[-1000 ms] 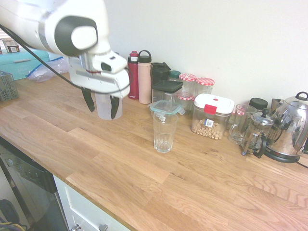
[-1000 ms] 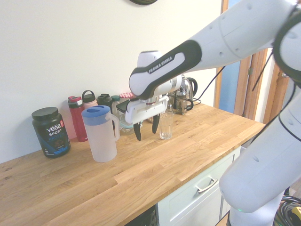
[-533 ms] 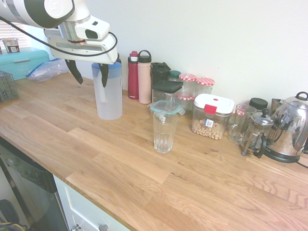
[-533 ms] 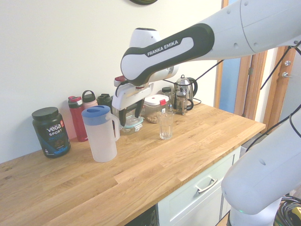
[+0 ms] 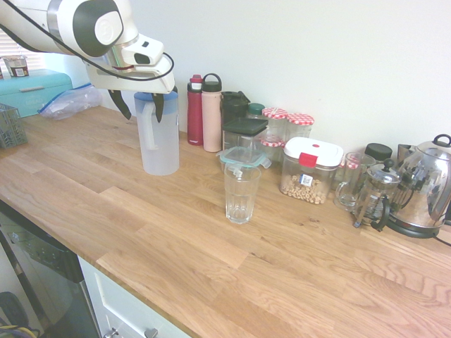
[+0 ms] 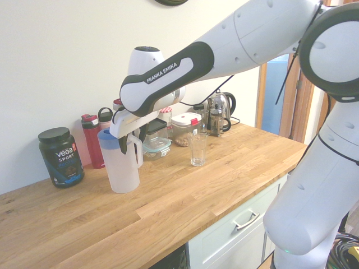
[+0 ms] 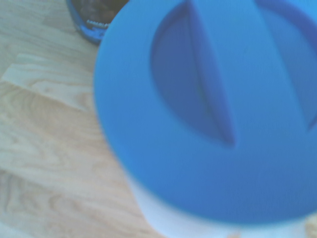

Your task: Pour me some water

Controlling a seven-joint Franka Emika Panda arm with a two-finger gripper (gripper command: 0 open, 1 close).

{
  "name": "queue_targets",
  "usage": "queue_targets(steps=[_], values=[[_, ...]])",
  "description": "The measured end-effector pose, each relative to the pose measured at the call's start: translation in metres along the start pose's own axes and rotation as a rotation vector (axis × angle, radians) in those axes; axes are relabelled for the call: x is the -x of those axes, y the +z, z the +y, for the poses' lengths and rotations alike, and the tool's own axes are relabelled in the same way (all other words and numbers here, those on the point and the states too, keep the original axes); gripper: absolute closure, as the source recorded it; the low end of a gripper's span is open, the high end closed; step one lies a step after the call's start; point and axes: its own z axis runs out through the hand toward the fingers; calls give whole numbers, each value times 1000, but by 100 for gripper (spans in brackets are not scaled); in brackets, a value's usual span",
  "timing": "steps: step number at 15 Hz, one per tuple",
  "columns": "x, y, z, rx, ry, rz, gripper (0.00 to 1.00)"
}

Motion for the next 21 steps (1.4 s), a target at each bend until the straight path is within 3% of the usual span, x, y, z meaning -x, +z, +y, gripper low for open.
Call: queue_targets(steps=[21], values=[[-15,20,1,31,-5,4,100]])
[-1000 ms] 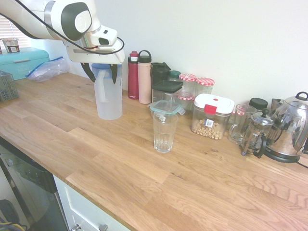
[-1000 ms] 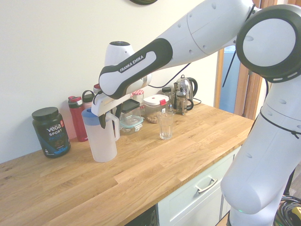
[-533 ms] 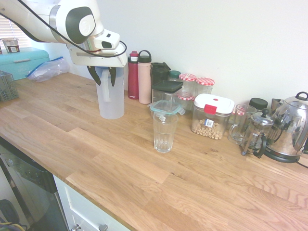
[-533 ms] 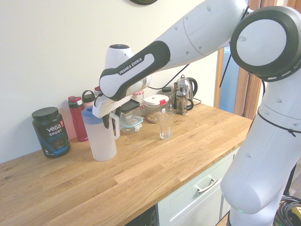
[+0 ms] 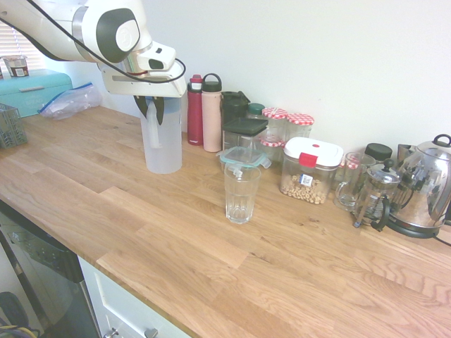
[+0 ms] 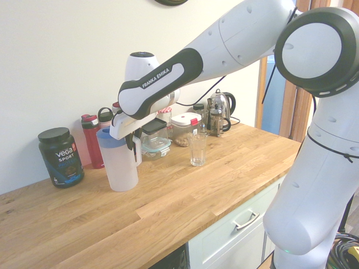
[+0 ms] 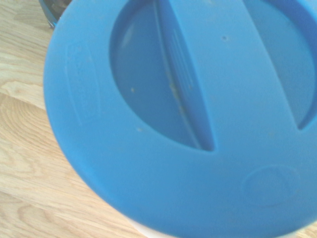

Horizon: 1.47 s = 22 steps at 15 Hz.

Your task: Pour me some water

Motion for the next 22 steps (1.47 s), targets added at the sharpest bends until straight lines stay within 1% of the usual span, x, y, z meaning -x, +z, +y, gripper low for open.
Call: queue_targets(steps=[7,10,13,16,19,22], values=[[0,-1,0,1,15,3,100],[-2,-16,3,-7,29,6,100],[-4,-51,8,-21,1,10,100],[-10,-94,28,-16,-101,2,100],[-27,-148,68,4,-222,17,100],[-50,-206,120,-2,-275,46,100]])
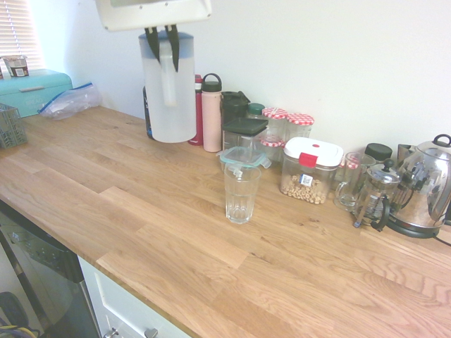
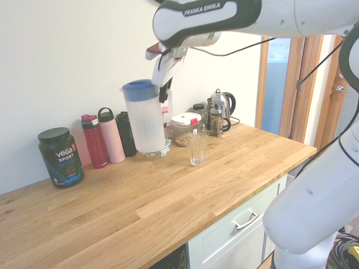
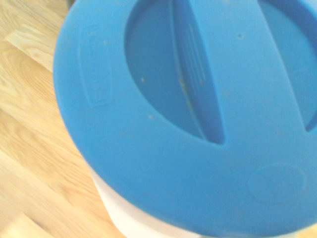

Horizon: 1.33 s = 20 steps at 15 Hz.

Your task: Pour me some water

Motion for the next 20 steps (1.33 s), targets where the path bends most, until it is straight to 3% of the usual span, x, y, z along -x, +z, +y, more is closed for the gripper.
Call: queue_targets(steps=[5,8,14,20], values=[[-20,-45,106,-9,-56,-2,100],[-39,-46,170,-27,-80,-32,100],[-87,5,250,3,-163,-122,100],[-100,48,280,86,-248,-187,100]])
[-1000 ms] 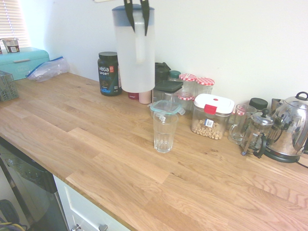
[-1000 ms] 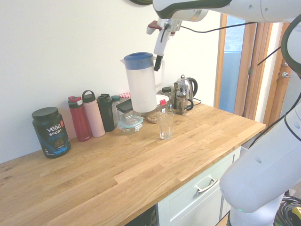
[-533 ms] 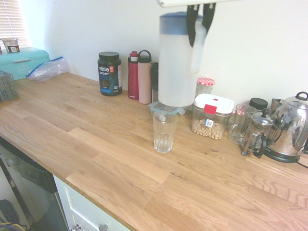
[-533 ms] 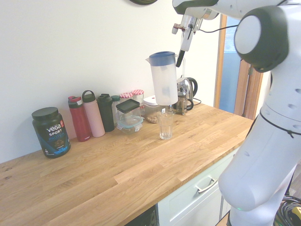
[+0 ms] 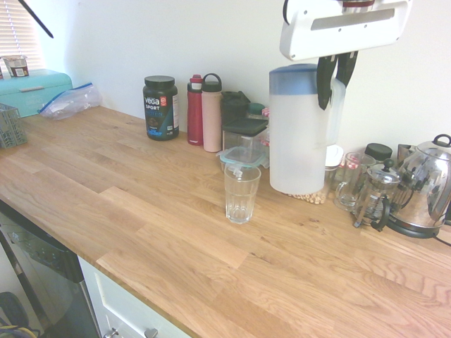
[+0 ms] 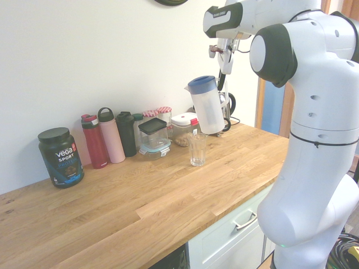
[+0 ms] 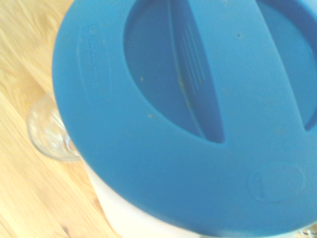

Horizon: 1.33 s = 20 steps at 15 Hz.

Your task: Pour me some water

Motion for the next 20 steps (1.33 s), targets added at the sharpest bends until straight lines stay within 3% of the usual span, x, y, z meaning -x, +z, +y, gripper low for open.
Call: queue_targets(steps=[4,12,20], values=[[13,14,1,89,-83,-40,100],[120,-1,-11,111,-180,-30,100],[94,42,-43,204,-168,-61,100]])
